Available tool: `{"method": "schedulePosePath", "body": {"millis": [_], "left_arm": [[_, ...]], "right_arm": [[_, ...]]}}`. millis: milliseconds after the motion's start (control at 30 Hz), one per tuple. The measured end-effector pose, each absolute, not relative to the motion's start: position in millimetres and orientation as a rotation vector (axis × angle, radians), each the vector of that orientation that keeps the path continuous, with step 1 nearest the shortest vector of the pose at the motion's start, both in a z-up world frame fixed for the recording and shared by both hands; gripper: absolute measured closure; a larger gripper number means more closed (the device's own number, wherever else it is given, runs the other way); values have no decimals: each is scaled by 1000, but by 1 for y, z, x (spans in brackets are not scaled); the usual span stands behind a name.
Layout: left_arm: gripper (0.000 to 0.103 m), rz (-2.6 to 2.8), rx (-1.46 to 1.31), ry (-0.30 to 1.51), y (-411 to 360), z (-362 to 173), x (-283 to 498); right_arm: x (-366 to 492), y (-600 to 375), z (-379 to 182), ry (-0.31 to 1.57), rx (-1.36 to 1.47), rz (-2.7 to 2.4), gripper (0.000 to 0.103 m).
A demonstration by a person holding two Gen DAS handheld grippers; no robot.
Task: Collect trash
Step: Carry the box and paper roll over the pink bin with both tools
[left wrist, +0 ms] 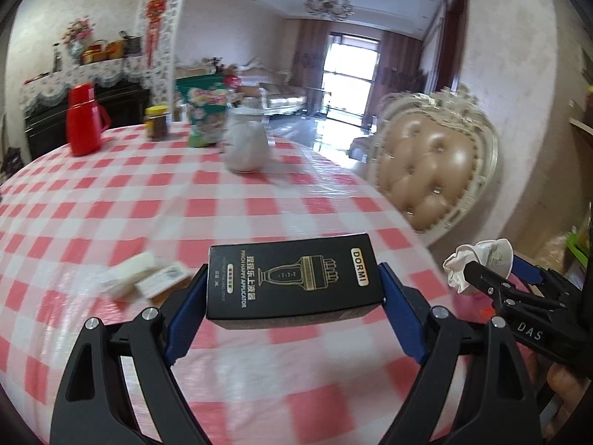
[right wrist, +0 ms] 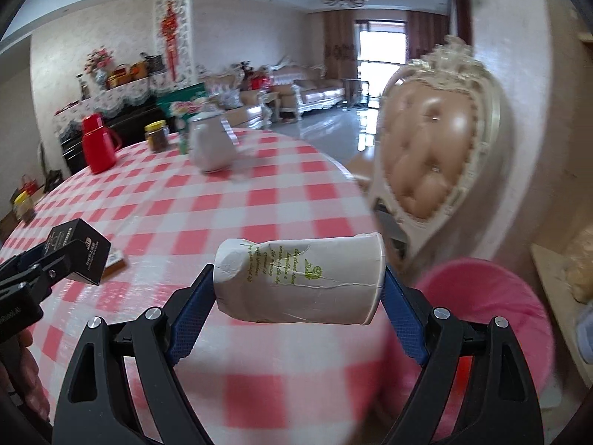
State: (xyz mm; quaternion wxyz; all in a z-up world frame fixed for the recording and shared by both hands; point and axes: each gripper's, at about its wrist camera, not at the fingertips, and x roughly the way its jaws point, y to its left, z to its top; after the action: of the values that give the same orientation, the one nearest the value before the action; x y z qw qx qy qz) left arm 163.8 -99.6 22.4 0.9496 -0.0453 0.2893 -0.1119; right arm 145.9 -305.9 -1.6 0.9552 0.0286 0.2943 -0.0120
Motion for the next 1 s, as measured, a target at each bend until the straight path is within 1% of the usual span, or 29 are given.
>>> {"method": "schedulePosePath", "body": {"millis": [333, 533, 800, 1000], "left_arm": [[19, -391, -27, 600, -194, 26, 159], [19, -470, -7, 608, -244, 25, 160], [19, -543, 23, 623, -294, 21, 164], [19, -561, 29, 637, -313, 16, 169]], "right_arm": [[114, -398, -13, 605, 112, -167, 22], [106, -429, -20, 612, 126, -208, 22], [106, -463, -29, 629, 140, -241, 22], [112, -479, -40, 655, 150, -245, 21]]}}
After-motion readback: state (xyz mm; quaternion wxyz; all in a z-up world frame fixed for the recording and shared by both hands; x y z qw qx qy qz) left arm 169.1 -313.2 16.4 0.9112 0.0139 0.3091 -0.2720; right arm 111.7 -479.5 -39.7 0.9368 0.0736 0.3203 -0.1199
